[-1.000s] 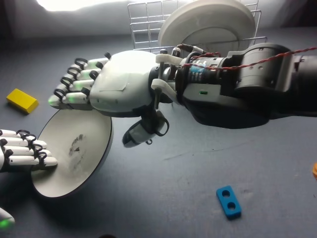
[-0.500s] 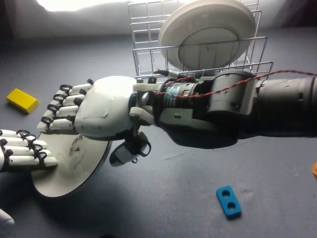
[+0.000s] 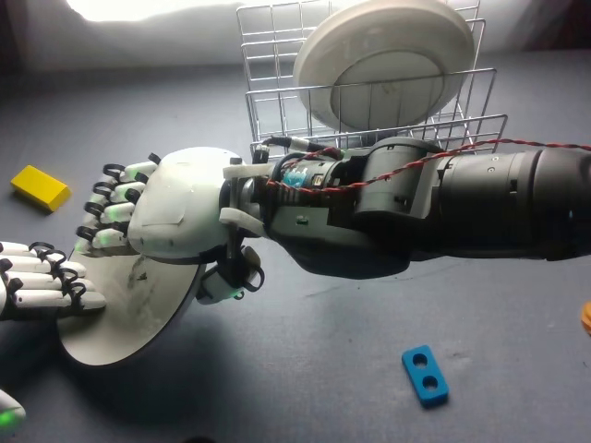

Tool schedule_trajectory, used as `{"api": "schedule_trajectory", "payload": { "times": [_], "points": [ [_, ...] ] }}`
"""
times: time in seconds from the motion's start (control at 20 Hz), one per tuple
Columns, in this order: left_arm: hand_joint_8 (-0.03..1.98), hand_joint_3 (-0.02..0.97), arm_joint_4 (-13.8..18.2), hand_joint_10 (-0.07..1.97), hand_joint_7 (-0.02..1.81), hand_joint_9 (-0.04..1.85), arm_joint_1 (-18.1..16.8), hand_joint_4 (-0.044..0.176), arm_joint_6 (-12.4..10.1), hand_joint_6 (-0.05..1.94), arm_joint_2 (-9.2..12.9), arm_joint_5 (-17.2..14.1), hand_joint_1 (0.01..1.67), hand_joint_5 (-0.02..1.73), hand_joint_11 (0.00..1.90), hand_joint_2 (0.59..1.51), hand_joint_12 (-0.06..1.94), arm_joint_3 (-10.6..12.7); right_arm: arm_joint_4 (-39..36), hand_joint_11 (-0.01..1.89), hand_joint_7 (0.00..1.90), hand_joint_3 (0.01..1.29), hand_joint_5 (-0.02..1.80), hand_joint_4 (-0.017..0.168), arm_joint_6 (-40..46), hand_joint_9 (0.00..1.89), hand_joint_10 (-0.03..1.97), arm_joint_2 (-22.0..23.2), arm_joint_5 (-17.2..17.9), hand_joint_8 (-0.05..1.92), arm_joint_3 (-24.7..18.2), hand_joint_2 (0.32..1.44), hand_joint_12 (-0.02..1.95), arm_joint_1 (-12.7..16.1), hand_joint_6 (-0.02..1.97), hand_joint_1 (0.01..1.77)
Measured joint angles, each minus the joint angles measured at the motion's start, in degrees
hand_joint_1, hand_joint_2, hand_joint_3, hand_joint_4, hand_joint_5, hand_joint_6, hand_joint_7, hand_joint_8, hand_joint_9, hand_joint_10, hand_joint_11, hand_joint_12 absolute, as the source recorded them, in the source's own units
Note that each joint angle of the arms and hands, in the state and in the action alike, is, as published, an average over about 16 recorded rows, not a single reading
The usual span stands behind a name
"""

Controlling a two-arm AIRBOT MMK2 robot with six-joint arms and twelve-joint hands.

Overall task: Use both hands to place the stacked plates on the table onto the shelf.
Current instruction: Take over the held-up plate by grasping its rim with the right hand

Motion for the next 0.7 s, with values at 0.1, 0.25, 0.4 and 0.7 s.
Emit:
{"api": "schedule_trajectory", "payload": {
  "times": [0.1, 0.25, 0.4, 0.7],
  "points": [
    [-0.01, 0.019, -0.01, -0.04, -0.01, -0.02, 0.02, -0.008, -0.02, -0.04, 0.00, 0.00, 0.02, -0.01, 0.03, 1.065, 0.03, 0.00, -0.03, 0.03, 0.20, 0.02, 0.23, 0.005, -0.17, 0.19, 0.02, -0.34, -0.03, 0.00, 0.39, 1.05, 0.42, -0.05, 0.03, 1.13],
    [-0.01, 0.019, -0.02, -0.04, 0.00, -0.02, 0.04, -0.008, -0.03, -0.04, 0.00, -0.04, 0.02, -0.01, 0.03, 1.063, 0.03, 0.05, -0.11, 0.09, 0.33, 0.02, 0.34, 0.005, -0.23, 0.31, 0.01, -0.56, 0.28, 0.00, 0.69, 1.05, 0.61, -0.12, 0.04, 1.12],
    [-0.01, 0.019, -0.05, -0.04, 0.00, -0.02, 0.09, -0.008, -0.03, -0.04, 0.00, -0.11, 0.02, -0.01, 0.03, 1.060, 0.02, 0.10, -0.19, 0.19, 0.47, 0.02, 0.47, 0.003, -0.26, 0.47, 0.01, -0.57, 0.95, 0.02, 0.77, 1.05, 0.83, -0.18, 0.09, 1.12],
    [-0.01, 0.019, 0.24, -0.04, 0.01, -0.01, -0.29, -0.009, -0.01, -0.04, 0.11, -0.19, 0.02, -0.01, 0.02, 1.056, 0.02, 0.17, -0.42, 0.48, 0.73, 0.02, 0.72, 0.001, -0.32, 0.78, 0.09, -0.46, 2.55, 0.17, 0.60, 1.00, 1.07, -0.19, 0.20, 1.13]
  ]
}}
